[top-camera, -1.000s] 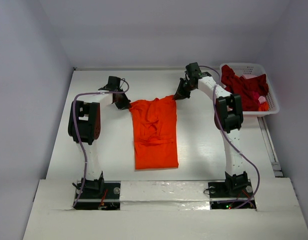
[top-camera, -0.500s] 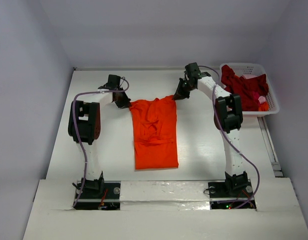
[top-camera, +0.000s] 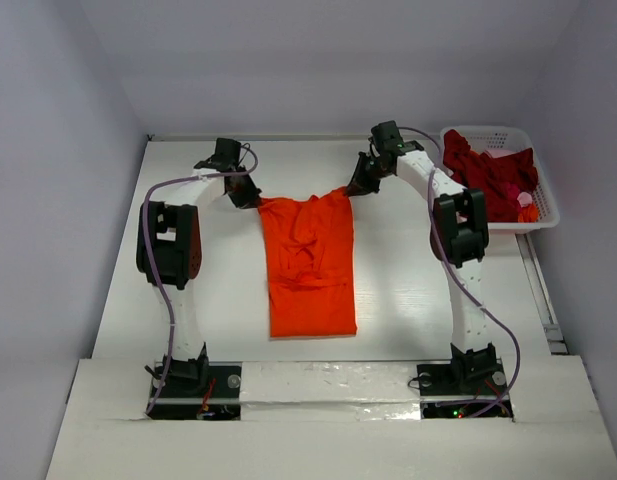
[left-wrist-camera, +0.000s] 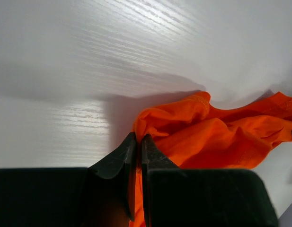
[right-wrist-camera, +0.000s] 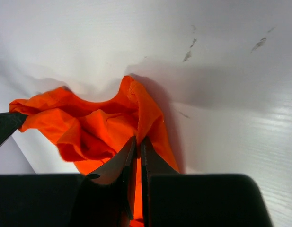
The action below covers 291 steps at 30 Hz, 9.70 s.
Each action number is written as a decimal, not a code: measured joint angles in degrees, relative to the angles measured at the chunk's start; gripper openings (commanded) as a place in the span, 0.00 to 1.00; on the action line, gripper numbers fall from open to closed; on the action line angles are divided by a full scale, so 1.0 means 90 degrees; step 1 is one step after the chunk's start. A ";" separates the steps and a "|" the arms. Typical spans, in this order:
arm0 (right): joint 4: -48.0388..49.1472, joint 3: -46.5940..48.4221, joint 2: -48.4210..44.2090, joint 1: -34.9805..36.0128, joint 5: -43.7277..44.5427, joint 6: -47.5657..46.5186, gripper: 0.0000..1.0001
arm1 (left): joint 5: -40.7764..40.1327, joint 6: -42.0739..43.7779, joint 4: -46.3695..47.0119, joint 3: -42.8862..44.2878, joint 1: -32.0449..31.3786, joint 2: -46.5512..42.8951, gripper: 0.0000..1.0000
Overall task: Fold and stack the t-shirts
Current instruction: Fold the tshirt
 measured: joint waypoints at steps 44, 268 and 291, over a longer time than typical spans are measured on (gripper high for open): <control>-0.0403 0.0597 -0.0316 0.0066 -0.0219 -0.0151 0.00 | -0.0022 0.0129 -0.0782 0.1319 0.0287 0.0131 0.00; -0.0010 -0.6530 -0.6751 0.1982 0.0372 0.0236 0.02 | 0.1559 -0.1076 -0.3704 -0.3803 -0.0007 -0.7747 0.00; 0.0204 -0.3946 -0.3832 0.3279 0.0206 0.0102 0.00 | 0.0760 -0.1416 -0.0238 -0.4500 -0.1151 -0.4947 0.00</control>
